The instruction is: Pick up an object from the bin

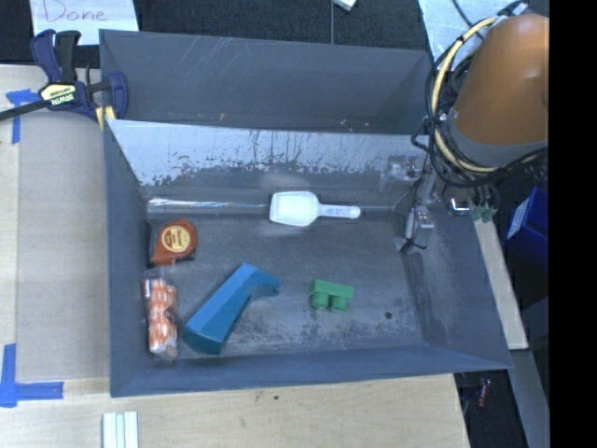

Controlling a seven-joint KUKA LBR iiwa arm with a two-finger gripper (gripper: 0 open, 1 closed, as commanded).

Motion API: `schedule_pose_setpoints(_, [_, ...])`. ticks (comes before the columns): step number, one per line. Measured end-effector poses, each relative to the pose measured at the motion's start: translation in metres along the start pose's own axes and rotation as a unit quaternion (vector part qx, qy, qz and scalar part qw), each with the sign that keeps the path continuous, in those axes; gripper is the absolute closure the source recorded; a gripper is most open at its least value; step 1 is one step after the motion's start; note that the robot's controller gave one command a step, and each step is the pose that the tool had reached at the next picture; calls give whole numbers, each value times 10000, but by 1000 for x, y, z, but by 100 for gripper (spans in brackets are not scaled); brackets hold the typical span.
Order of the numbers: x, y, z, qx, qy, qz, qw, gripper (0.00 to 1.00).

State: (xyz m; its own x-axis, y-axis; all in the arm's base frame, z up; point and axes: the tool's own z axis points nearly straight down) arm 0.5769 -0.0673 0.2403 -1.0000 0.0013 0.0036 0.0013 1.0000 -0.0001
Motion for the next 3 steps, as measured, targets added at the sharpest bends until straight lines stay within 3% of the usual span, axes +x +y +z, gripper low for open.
schedule_pose_setpoints(1, [-1, 1, -5, 2, -39, -12, 10000, 0])
schedule_pose_setpoints(2, [25, 48, 136, 0, -52, 112, 9999, 0])
schedule_pose_setpoints(3, [29, 58, 77, 19, -143, -161, 9998, 0])
